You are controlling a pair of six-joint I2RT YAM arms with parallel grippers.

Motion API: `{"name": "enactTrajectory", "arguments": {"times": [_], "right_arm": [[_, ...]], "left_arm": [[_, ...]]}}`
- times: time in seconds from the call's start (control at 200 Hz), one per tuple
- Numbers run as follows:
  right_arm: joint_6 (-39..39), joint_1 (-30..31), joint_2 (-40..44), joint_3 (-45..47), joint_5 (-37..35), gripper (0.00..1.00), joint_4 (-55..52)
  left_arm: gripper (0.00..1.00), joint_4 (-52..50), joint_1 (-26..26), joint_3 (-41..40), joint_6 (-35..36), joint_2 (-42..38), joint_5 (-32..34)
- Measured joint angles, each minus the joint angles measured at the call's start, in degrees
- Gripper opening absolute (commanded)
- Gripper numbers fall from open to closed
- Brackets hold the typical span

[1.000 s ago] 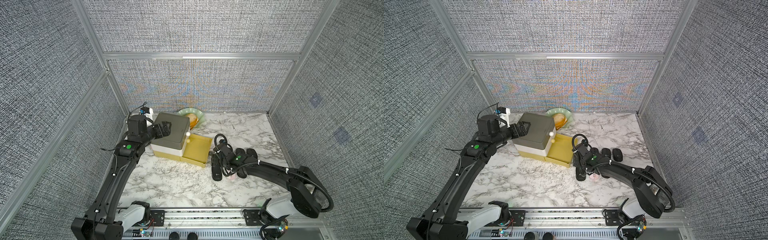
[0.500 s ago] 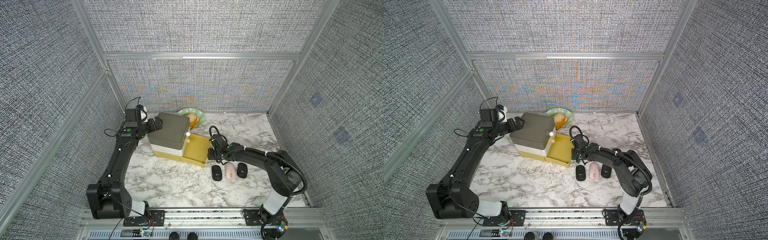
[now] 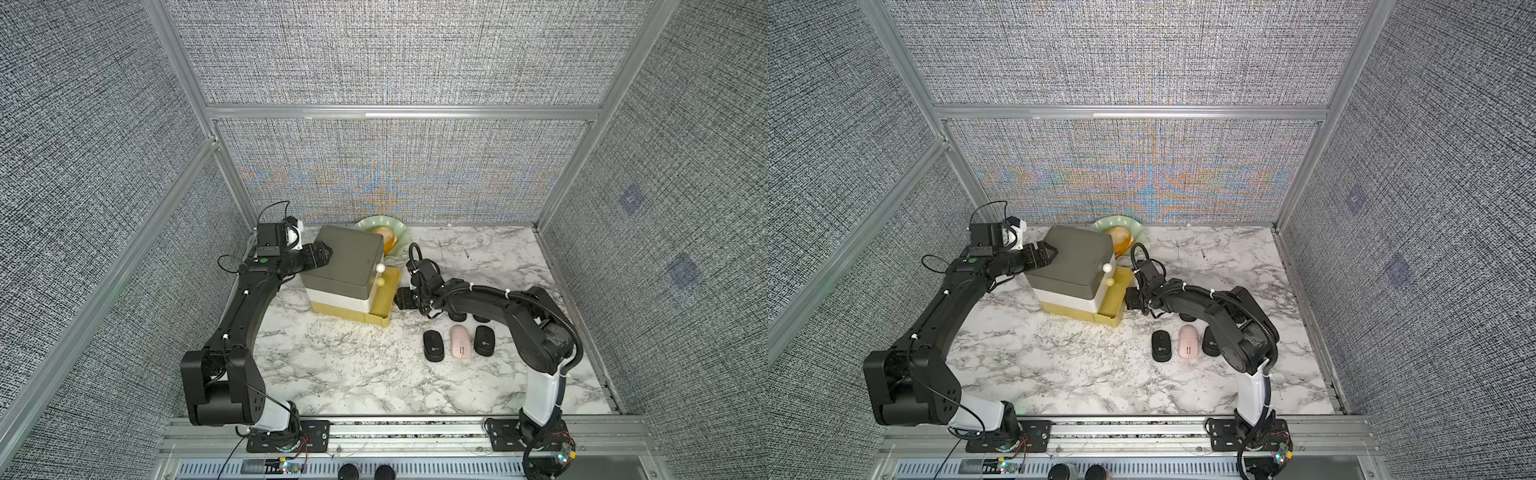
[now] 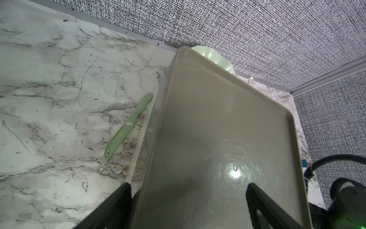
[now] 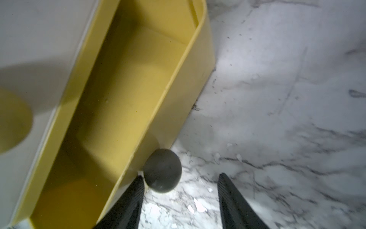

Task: Take the mice out of the drawer
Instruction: Close the drawer of the storage box, then reset both arms

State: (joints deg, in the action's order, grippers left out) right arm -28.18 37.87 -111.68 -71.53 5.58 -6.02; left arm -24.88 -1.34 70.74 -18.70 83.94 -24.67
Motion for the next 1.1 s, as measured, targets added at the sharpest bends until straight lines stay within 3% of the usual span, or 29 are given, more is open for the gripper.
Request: {"name": "enactTrajectory", "arguments": {"times": [0.635,0.855,0.986,1.101], "right_arm": [[-3.4,1.1,-5.7,-0.9,7.3,0.57,13.0],[-3.3,-0.7,6.0,7.0,4.5,0.59,11.0],[-1.9,-3.3,17.6,12.5,0.3,0.69,5.6],[1.6,-6.3,29.6,14.5,-6.9,0.78,-1.9]], "left_arm": [[0.90,0.8,0.0,-4.2,-2.0,-3.5,-0.9],[0.99,-3.6,-0.1,-0.2,-2.4,-5.9,2.8],[1.00,-6.0,0.0,3.5,-2.5,-11.6,12.2],[0.99,-6.0,0.8,-0.3,-2.3,-19.0,23.5]]}}
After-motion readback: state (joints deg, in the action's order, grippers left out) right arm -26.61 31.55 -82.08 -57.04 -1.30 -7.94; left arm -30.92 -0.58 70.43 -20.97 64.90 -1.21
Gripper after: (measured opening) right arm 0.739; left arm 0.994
